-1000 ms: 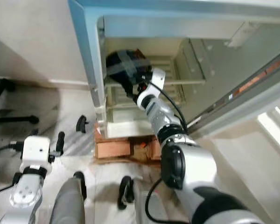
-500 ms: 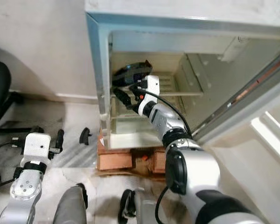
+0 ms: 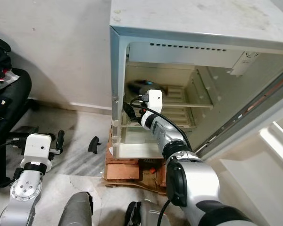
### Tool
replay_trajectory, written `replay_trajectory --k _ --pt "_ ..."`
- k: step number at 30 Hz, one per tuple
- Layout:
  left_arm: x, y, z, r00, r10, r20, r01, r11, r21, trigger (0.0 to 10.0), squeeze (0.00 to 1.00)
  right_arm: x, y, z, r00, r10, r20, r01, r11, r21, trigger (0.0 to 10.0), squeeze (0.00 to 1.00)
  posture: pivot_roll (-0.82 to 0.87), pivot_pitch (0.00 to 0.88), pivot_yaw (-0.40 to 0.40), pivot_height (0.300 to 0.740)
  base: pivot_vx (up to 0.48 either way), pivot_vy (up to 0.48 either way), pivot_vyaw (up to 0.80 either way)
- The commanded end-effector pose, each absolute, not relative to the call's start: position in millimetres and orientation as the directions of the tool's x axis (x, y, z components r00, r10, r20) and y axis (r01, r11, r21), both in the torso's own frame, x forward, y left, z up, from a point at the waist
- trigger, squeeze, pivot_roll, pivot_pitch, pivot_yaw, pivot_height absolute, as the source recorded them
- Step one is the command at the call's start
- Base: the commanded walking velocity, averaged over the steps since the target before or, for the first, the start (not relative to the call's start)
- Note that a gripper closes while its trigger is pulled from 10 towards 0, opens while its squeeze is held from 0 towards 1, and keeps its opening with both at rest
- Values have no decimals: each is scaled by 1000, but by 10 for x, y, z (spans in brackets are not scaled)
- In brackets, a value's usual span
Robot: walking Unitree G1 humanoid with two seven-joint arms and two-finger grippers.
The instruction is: Restocking fridge
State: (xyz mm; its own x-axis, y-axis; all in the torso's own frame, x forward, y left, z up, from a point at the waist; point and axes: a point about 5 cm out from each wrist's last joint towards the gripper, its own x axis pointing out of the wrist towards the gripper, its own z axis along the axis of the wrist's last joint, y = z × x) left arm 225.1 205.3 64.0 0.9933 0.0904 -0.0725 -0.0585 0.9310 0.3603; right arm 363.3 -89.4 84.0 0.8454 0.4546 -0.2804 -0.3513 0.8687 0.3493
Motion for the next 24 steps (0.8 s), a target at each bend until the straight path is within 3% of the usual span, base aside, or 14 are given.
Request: replay_trajectory --k 1,9,18,19,20,23,24 --pt "2235 2029 617 993 87 -76 -55 934 354 10000 0 3629 -986 803 858 414 -303 -310 889 336 10000 537 307 90 -127 740 0 0 0" --pt "2161 2016 582 992 91 -91 -54 936 348 10000 0 3639 -1173 759 869 329 -369 -212 922 323 10000 533 312 120 -133 740 0 0 0" --pt "2139 2031 568 990 90 -104 -48 935 352 10000 0 3585 -1003 727 744 488 -456 -409 873 265 10000 529 307 134 -127 740 0 0 0" --pt "2153 2023 570 991 87 -104 -45 935 352 10000 0 3593 -974 748 736 501 -455 -444 865 235 10000 498 306 132 -126 740 0 0 0" --pt "2164 2020 574 991 85 -103 -44 935 352 10000 0 3605 -963 770 738 504 -449 -458 863 214 10000 361 304 130 -126 740 0 0 0" --pt "2189 2015 584 991 83 -101 -43 935 351 10000 0 3628 -939 822 737 521 -430 -495 850 181 10000 322 303 129 -126 740 0 0 0" --pt "2195 2016 586 992 82 -99 -42 935 352 10000 0 3648 -939 859 745 527 -409 -501 847 179 10000 247 302 128 -126 740 0 0 0"
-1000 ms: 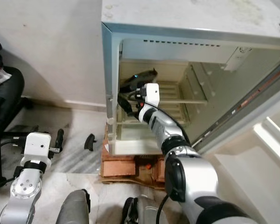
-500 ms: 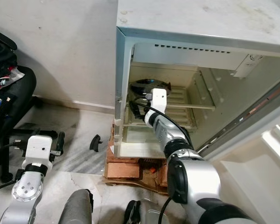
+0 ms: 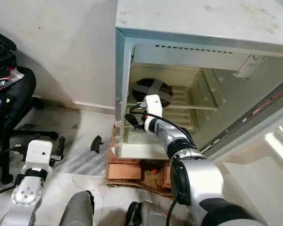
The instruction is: Restocking fridge
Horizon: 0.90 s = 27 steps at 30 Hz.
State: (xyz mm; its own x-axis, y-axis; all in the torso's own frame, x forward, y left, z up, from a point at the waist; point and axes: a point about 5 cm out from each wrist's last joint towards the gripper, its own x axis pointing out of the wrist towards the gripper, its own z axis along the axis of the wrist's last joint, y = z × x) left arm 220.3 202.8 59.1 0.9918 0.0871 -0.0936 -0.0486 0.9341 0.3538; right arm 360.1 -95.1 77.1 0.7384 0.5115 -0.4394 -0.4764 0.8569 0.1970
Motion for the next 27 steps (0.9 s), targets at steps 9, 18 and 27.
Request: replay_trajectory --k 9,18,27 --pt "2219 2048 584 992 83 -96 -43 932 359 10000 0 3638 -1050 859 735 549 -398 -561 822 98 10000 0 297 108 -123 740 0 0 0" --pt "2245 2150 569 992 69 -106 -23 924 381 10000 0 3443 -1076 797 538 770 -343 -800 594 79 10000 0 238 75 -91 740 0 0 0" --pt "2268 2145 528 993 45 -109 1 923 385 10000 0 3212 -1080 884 452 878 -158 -875 471 110 10000 0 205 5 -75 740 0 0 0"
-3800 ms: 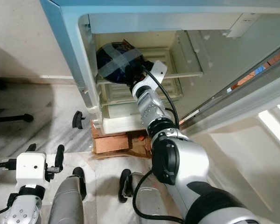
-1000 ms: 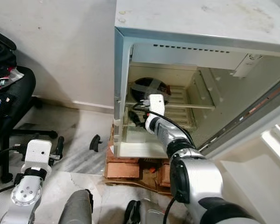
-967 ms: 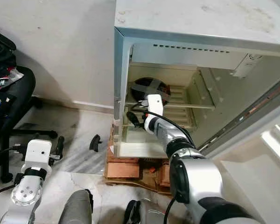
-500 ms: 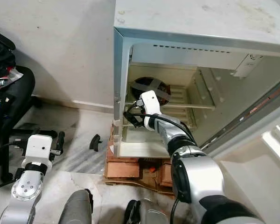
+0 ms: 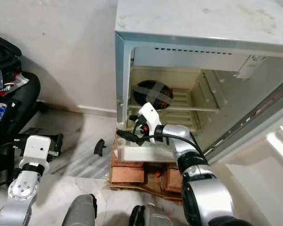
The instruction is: Restocking fridge
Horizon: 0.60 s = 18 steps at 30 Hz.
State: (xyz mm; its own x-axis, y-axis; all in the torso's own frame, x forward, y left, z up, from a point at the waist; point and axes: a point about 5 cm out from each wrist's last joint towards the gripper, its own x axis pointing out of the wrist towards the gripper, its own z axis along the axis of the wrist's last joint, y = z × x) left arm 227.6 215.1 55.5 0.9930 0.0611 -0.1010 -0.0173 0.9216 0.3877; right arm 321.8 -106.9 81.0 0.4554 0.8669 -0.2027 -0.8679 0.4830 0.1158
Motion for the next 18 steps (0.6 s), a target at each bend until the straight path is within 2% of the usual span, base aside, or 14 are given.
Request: replay_trajectory --k 1,3,7,8,9,10,12,13,14,16,18 --pt "2268 2145 528 993 45 -109 1 923 385 10000 0 3212 -1080 884 452 878 -158 -875 471 110 10000 0 205 5 -75 740 0 0 0" --pt "2232 2147 513 992 58 -113 -18 945 326 10000 0 3105 -1120 852 577 811 -95 -805 584 104 10000 0 196 0 -62 740 0 0 0" --pt "2198 2158 466 985 91 -145 -54 969 242 10000 0 2991 -1200 775 663 743 -91 -738 669 90 10000 0 180 0 -50 740 0 0 0" --pt "2190 2149 458 984 93 -150 -57 972 228 10000 0 2956 -1245 759 707 701 -92 -696 713 83 10000 0 180 0 -54 740 0 0 0" --pt "2190 2149 458 984 93 -150 -57 972 228 10000 0 2956 -1245 759 707 701 -92 -696 713 83 10000 0 180 0 -54 740 0 0 0" --pt "2186 2108 471 986 84 -146 -49 973 227 10000 0 2962 -1320 758 789 607 -93 -606 794 36 10000 0 186 0 -64 740 0 0 0" --pt "2196 2042 505 988 68 -136 -38 975 217 10000 0 2981 -1403 774 869 489 -80 -486 872 54 10000 0 199 0 -70 740 0 0 0" --pt "2218 1998 550 992 53 -113 -26 973 229 10000 0 2991 -1477 785 925 373 -71 -370 928 51 10000 0 218 0 -70 740 0 0 0" --pt "2218 1998 550 992 53 -113 -26 973 229 10000 0 2991 -1477 785 925 373 -71 -370 928 51 10000 0 218 0 -70 740 0 0 0" --pt "2241 1993 579 993 61 -97 -37 971 235 10000 0 3007 -1546 785 966 250 -70 -243 965 100 10000 0 220 0 -68 740 0 0 0" --pt "2296 2001 597 993 77 -92 -55 973 223 10000 0 3017 -1532 806 980 195 -46 -192 980 49 10000 0 198 0 -50 740 -129 0 0"
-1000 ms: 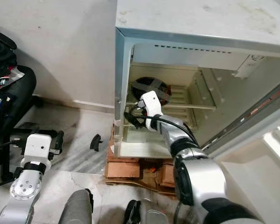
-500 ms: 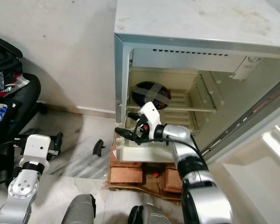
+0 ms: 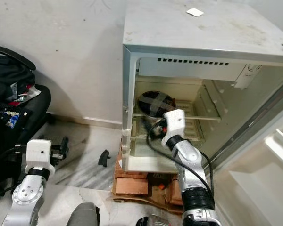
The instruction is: Restocking fridge
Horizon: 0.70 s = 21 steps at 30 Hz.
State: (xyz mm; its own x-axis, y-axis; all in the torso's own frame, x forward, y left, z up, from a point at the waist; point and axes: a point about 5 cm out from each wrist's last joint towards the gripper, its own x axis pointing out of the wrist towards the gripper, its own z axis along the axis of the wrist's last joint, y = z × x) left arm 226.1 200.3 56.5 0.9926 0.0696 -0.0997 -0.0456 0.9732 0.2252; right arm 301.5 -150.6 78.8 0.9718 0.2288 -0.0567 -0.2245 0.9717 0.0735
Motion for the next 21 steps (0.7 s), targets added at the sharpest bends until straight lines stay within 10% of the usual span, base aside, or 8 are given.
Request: replay_trajectory --k 1,21 --pt "2307 1999 601 993 79 -91 -58 974 221 10000 0 3018 -1518 809 981 190 -41 -189 981 34 10000 0 198 0 -50 740 -259 0 0" --pt "2325 1858 568 991 44 -124 -17 977 211 10000 0 2899 -1725 693 992 28 -122 -24 999 33 10000 0 131 0 -23 740 -305 0 0"
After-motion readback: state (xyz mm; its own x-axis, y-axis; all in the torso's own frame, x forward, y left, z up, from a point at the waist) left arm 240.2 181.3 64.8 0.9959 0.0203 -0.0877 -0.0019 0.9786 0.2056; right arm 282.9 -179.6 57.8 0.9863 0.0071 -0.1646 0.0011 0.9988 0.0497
